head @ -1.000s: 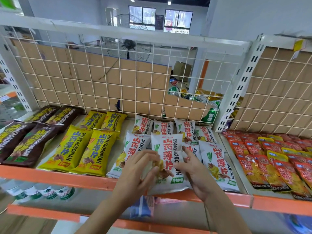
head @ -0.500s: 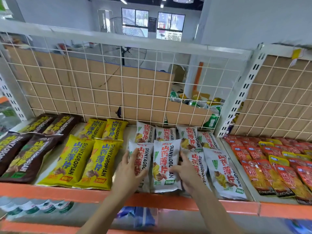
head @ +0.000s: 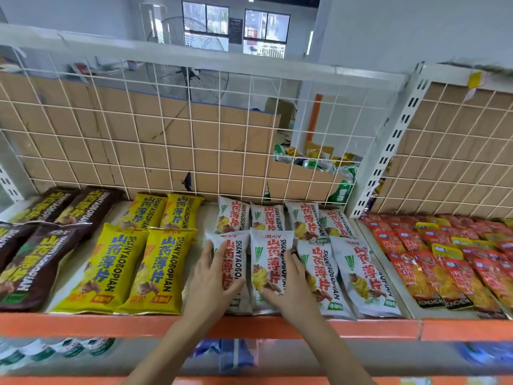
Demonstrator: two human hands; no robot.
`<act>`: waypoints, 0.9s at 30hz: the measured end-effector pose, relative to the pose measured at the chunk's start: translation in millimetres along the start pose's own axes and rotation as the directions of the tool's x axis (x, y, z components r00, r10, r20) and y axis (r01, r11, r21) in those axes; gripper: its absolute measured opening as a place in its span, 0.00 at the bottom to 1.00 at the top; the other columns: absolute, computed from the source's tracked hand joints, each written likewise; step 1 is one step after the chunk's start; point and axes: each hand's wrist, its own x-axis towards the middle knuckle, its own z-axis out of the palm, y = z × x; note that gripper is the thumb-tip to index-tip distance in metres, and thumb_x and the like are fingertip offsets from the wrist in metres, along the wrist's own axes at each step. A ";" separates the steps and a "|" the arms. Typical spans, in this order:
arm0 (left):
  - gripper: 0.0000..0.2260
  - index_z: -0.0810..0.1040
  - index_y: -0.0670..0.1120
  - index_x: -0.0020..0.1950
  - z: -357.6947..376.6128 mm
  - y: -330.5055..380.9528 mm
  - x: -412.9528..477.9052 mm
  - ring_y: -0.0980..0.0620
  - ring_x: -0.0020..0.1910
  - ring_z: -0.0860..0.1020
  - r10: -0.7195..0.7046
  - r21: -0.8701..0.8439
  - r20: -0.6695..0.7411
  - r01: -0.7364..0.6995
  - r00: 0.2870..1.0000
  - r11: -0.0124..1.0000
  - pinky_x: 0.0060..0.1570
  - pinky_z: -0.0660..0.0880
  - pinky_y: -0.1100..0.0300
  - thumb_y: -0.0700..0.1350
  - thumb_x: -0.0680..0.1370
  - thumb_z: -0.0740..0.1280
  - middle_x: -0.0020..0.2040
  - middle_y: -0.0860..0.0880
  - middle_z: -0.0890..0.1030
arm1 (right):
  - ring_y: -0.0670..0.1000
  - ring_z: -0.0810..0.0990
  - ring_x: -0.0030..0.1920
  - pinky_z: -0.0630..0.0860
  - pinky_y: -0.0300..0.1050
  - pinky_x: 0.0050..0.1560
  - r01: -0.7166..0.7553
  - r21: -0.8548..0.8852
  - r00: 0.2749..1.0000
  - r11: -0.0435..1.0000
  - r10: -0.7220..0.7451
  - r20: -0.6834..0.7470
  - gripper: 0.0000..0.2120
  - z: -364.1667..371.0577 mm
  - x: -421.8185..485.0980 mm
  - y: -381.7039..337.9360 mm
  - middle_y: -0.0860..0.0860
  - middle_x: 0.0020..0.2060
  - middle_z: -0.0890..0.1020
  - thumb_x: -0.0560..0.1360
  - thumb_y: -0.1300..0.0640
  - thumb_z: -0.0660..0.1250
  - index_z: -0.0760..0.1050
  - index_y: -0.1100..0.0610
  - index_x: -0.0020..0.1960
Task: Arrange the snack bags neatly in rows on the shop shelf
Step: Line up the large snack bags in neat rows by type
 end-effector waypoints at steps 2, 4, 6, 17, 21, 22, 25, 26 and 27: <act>0.38 0.48 0.58 0.76 0.4 -2.1 1.2 0.48 0.76 0.47 0.017 -0.003 0.058 -0.017 0.998 1.000 0.71 0.57 0.51 0.59 0.73 0.67 0.77 0.51 0.40 | 0.49 0.46 0.75 0.53 0.43 0.72 0.019 -0.026 1.000 0.999 -0.018 0.017 0.50 3.7 -4.7 0.7 0.47 0.75 0.38 0.72 0.47 0.70 0.33 0.52 0.75; 0.40 0.47 0.59 0.75 1.8 -2.5 0.4 0.48 0.76 0.46 0.032 0.017 0.078 -0.033 0.996 0.999 0.71 0.57 0.50 0.60 0.71 0.68 0.76 0.51 0.38 | 0.48 0.43 0.75 0.51 0.43 0.72 0.045 -0.069 0.999 0.997 -0.044 0.021 0.52 7.8 -7.5 3.0 0.46 0.74 0.34 0.72 0.49 0.70 0.30 0.51 0.73; 0.40 0.47 0.59 0.75 2.4 -1.9 -0.8 0.49 0.76 0.45 0.037 0.039 0.072 -0.040 0.997 0.998 0.72 0.56 0.51 0.62 0.71 0.67 0.76 0.52 0.37 | 0.46 0.43 0.75 0.51 0.39 0.70 0.063 -0.092 0.998 0.994 -0.062 0.015 0.52 9.3 -9.5 5.3 0.45 0.73 0.32 0.72 0.50 0.70 0.28 0.49 0.73; 0.22 0.56 0.58 0.74 -23.2 15.8 62.8 0.52 0.76 0.46 0.289 0.296 0.225 -0.348 0.931 0.890 0.73 0.43 0.52 0.56 0.80 0.54 0.77 0.54 0.53 | 0.50 0.38 0.75 0.45 0.46 0.73 0.015 -0.216 0.993 0.976 -0.040 -0.113 0.44 22.7 -8.5 -3.3 0.48 0.74 0.34 0.74 0.41 0.62 0.34 0.50 0.75; 0.28 0.57 0.59 0.74 -12.9 6.1 70.8 0.53 0.75 0.49 0.322 0.337 0.328 -0.429 0.888 0.838 0.73 0.42 0.52 0.66 0.75 0.47 0.76 0.56 0.56 | 0.54 0.37 0.75 0.45 0.49 0.74 -0.028 -0.303 0.996 0.952 0.001 -0.089 0.46 26.6 -4.4 -4.9 0.50 0.74 0.33 0.73 0.37 0.60 0.31 0.51 0.74; 0.28 0.56 0.59 0.74 -10.9 6.1 71.8 0.53 0.75 0.49 0.318 0.344 0.327 -0.426 0.890 0.837 0.73 0.42 0.51 0.66 0.75 0.46 0.76 0.56 0.56 | 0.54 0.38 0.75 0.47 0.50 0.74 -0.036 -0.320 0.996 0.947 0.010 -0.083 0.47 26.8 -4.4 -4.3 0.50 0.74 0.33 0.73 0.36 0.60 0.31 0.51 0.74; 0.23 0.55 0.59 0.74 -9.4 12.3 77.2 0.53 0.75 0.52 0.312 0.355 0.323 -0.421 0.893 0.835 0.73 0.45 0.50 0.59 0.80 0.52 0.76 0.56 0.55 | 0.54 0.39 0.75 0.49 0.50 0.74 -0.048 -0.347 0.997 0.937 0.022 -0.079 0.47 26.5 -7.0 -3.6 0.50 0.74 0.32 0.73 0.36 0.59 0.29 0.52 0.74; 0.21 0.55 0.60 0.74 -10.2 15.8 79.3 0.53 0.75 0.52 0.333 0.353 0.330 -0.443 0.883 0.824 0.73 0.46 0.50 0.58 0.80 0.52 0.76 0.56 0.55 | 0.54 0.38 0.75 0.49 0.50 0.74 -0.051 -0.349 0.997 0.936 0.025 -0.079 0.47 26.4 -8.0 -3.5 0.50 0.74 0.32 0.73 0.36 0.59 0.29 0.52 0.73; 0.20 0.56 0.60 0.74 -10.9 18.7 81.0 0.52 0.75 0.53 0.352 0.353 0.350 -0.470 0.868 0.809 0.73 0.47 0.50 0.57 0.81 0.51 0.76 0.57 0.55 | 0.53 0.38 0.75 0.49 0.49 0.74 -0.054 -0.347 0.997 0.936 0.028 -0.078 0.47 26.3 -8.6 -3.8 0.50 0.74 0.32 0.74 0.36 0.59 0.28 0.51 0.73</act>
